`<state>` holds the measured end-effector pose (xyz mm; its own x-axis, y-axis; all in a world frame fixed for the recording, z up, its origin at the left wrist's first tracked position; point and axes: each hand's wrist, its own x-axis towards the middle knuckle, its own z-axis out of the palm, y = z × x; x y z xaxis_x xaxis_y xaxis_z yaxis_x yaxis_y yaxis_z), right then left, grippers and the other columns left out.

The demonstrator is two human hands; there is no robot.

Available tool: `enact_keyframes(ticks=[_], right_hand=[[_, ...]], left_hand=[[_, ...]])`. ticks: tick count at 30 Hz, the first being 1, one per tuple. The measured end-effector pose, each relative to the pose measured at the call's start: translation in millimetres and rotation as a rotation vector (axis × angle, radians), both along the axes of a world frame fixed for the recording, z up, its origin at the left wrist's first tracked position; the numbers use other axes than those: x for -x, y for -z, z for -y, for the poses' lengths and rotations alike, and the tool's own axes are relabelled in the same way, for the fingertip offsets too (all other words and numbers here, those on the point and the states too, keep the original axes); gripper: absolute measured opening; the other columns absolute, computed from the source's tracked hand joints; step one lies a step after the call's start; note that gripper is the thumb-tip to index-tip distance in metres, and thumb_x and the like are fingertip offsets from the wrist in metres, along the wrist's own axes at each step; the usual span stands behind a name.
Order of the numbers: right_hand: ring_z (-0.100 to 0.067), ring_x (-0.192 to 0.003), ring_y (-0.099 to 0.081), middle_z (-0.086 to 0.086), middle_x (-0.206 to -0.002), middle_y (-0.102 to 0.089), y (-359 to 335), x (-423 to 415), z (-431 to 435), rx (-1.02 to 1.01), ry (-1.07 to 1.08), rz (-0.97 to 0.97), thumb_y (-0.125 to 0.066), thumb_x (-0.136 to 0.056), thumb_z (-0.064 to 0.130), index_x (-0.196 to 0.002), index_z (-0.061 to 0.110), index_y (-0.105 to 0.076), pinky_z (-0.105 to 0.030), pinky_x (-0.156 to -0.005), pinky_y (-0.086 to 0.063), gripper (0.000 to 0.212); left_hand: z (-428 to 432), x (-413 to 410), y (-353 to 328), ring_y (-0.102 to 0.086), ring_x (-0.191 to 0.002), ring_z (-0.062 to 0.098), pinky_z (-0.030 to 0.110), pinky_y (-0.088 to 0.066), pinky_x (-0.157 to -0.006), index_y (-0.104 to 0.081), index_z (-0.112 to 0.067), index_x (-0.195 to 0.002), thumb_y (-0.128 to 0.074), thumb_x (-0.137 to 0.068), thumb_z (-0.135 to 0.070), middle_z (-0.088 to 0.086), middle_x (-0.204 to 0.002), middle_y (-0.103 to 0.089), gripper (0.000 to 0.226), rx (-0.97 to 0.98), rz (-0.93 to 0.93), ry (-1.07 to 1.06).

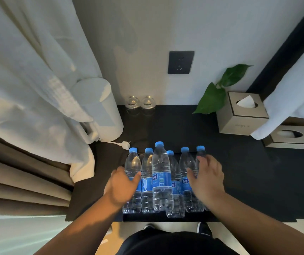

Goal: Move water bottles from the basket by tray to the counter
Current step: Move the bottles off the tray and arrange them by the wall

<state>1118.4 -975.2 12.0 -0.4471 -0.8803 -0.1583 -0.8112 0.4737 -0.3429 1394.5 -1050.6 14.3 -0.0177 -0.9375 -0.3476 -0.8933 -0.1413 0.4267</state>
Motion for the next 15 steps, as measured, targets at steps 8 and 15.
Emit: enact_keyframes(ticks=[8, 15], right_hand=[[-0.005, -0.076, -0.063, 0.012, -0.085, -0.064, -19.4, -47.2, 51.4, 0.009, -0.176, 0.292, -0.052, -0.093, 0.067, -0.110, 0.027, -0.060, -0.032, -0.066, -0.054, 0.044], [-0.007, -0.062, -0.064, 0.008, -0.073, -0.065, -21.3, -60.4, 86.6, -0.192, -0.154, 0.211, -0.042, -0.080, 0.085, -0.110, 0.022, -0.061, -0.029, -0.050, -0.039, 0.073]], left_hand=[[38.6, 12.1, -4.4, -0.062, -0.113, 0.035, 0.045, -0.052, -0.095, -0.055, -0.008, -0.124, -0.060, -0.092, -0.062, 0.015, -0.124, -0.057, 0.063, -0.085, 0.024, 0.007], [70.8, 16.9, 1.8, -0.065, -0.089, 0.028, 0.039, -0.053, -0.078, -0.066, -0.014, -0.095, -0.048, -0.089, -0.067, 0.011, -0.100, -0.064, 0.056, -0.134, 0.074, 0.025]])
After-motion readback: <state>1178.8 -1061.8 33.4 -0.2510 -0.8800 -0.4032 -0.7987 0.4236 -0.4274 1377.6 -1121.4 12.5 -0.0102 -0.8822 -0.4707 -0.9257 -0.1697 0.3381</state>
